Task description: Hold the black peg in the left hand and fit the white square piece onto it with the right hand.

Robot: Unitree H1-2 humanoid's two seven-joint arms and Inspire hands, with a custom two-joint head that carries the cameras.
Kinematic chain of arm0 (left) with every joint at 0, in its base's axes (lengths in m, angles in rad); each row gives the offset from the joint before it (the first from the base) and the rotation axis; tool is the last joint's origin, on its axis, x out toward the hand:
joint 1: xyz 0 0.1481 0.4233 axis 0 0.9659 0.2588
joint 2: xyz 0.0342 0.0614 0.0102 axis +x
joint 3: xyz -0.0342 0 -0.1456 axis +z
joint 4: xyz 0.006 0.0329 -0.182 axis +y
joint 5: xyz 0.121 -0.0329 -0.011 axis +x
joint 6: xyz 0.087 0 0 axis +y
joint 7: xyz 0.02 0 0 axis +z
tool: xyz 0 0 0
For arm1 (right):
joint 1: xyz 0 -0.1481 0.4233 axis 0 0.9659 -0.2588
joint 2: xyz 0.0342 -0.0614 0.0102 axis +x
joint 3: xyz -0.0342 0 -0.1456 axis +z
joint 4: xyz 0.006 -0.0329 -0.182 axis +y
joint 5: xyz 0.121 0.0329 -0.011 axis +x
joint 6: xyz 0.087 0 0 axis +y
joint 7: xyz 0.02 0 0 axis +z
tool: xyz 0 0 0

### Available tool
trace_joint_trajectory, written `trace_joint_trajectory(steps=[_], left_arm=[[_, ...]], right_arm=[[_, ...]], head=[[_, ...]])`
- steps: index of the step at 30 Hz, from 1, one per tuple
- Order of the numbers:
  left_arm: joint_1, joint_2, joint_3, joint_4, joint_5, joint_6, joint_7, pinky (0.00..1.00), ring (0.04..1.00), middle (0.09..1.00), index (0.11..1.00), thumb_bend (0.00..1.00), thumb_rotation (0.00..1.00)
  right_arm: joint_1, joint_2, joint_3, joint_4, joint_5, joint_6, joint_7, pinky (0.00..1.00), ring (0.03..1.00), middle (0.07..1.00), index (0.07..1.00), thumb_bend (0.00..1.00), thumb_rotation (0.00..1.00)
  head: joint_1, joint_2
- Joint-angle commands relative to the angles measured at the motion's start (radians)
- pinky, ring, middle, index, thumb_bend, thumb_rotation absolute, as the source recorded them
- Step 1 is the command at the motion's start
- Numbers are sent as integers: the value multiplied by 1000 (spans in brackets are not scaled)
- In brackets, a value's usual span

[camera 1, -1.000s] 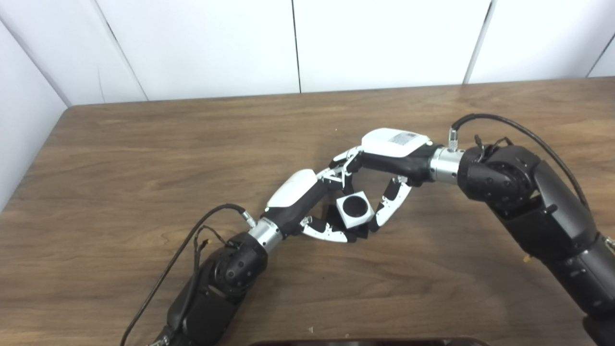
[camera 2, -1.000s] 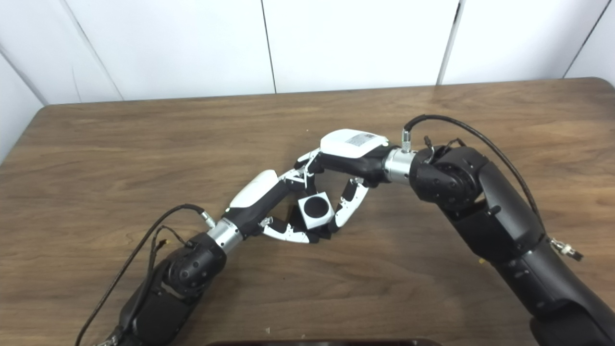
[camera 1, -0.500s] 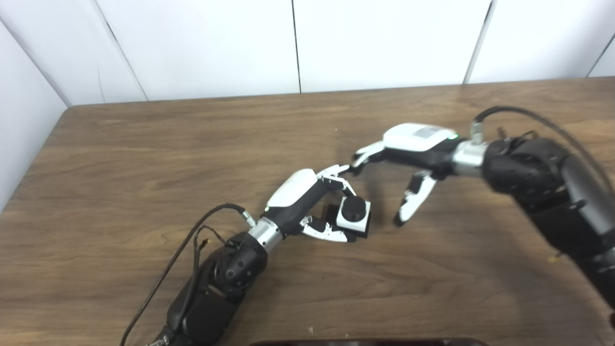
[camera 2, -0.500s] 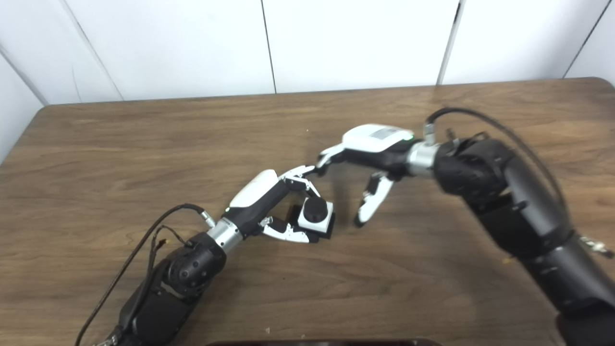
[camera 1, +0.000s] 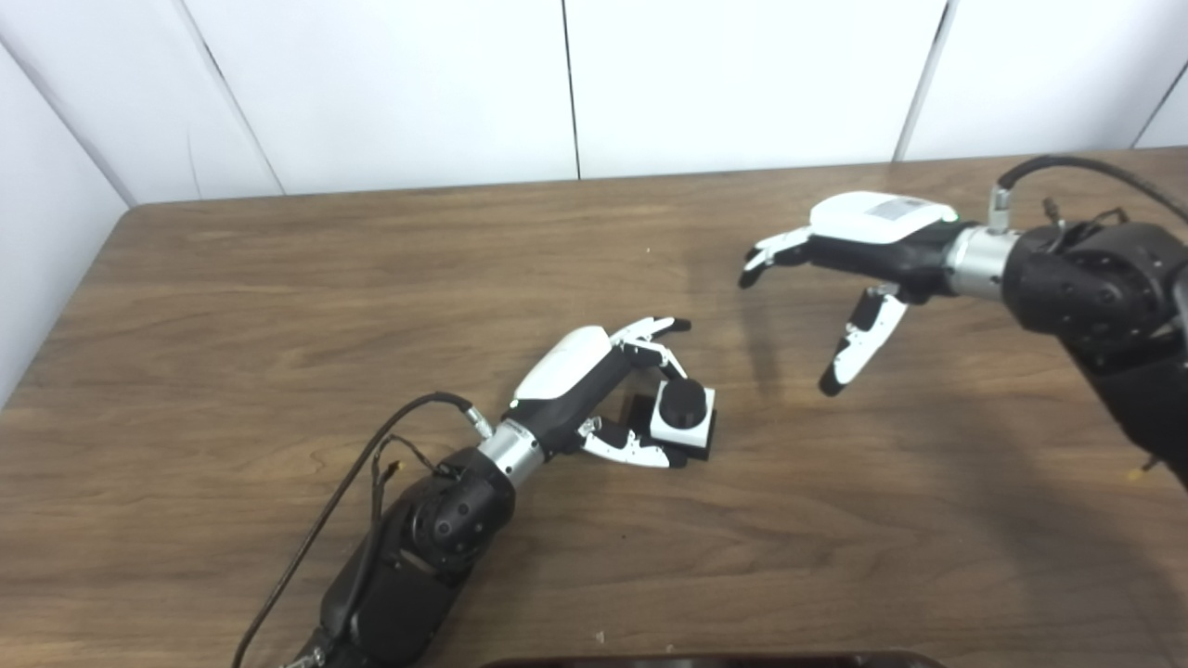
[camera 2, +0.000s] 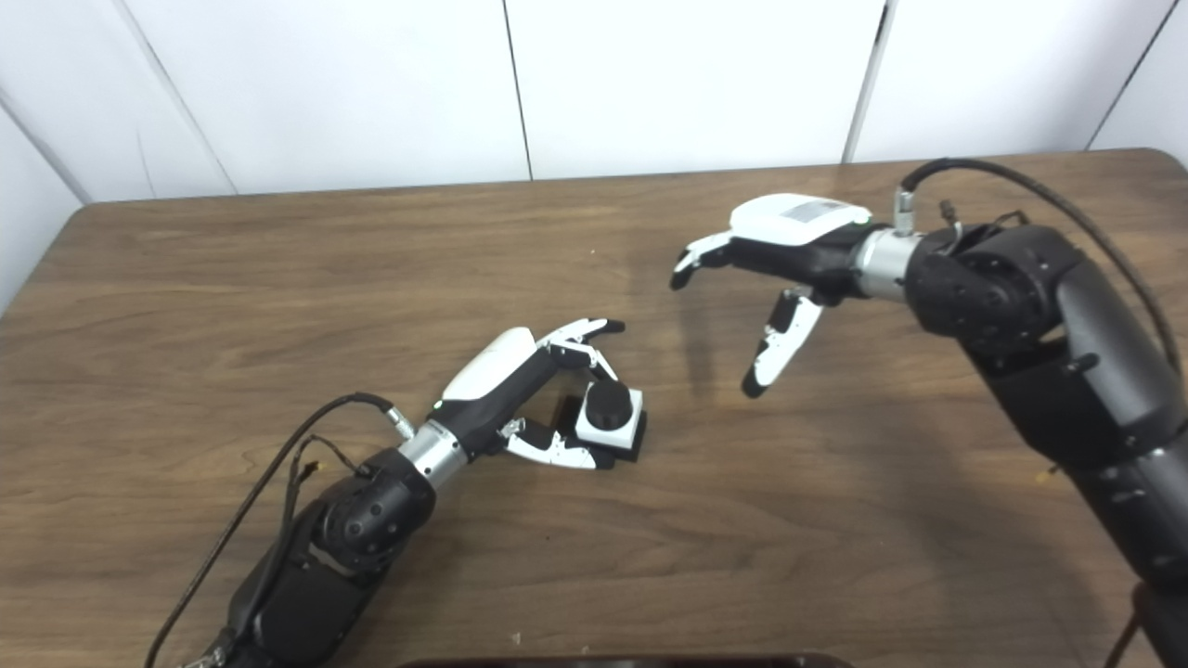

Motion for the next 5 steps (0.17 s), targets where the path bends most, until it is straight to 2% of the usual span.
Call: trace_joint_trajectory(steps=[1,5], left_arm=[[24,20,-23,25,11,33,-68,860,959,939,491,522,71],[23,21,-23,27,13,31,-65,864,959,938,491,522,72]], right_arm=[[-52,-24,-28,-29,7,8,-15,835,906,913,834,957,282],[-53,-30,-52,-25,20,8,-27,818,903,905,832,958,297]], head=[[1,1],[-2,-1]])
